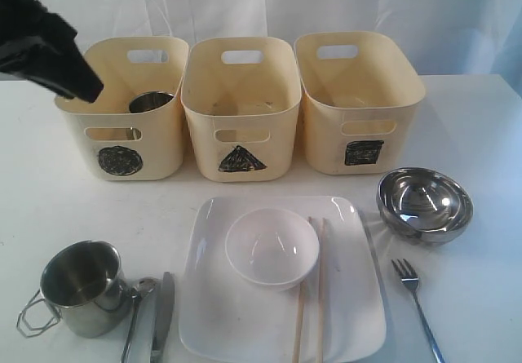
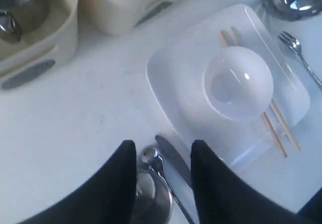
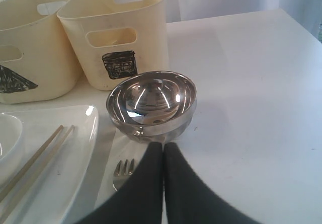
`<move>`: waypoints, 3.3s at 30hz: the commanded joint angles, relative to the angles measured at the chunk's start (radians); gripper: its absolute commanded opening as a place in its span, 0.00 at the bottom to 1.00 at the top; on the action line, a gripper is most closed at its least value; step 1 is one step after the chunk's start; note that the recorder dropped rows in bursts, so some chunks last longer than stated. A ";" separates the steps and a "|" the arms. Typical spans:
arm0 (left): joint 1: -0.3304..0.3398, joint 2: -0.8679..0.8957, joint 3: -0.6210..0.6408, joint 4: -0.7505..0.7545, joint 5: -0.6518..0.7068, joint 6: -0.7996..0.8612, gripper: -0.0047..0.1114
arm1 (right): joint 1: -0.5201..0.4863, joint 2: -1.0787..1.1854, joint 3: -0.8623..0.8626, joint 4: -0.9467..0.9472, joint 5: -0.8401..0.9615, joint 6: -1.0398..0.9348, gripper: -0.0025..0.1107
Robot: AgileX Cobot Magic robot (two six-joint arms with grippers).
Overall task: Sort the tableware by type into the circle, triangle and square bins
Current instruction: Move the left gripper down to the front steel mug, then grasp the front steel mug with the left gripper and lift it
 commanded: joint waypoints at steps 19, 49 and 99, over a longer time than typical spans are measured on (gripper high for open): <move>-0.004 -0.444 0.759 -0.047 -0.269 0.096 0.41 | -0.008 -0.007 0.001 -0.006 -0.004 0.000 0.02; -0.004 -0.415 0.815 0.176 -0.316 0.145 0.56 | -0.008 -0.007 0.001 -0.006 -0.004 0.000 0.02; -0.004 -0.146 0.777 0.110 -0.533 0.396 0.04 | -0.008 -0.007 0.001 -0.006 -0.004 0.000 0.02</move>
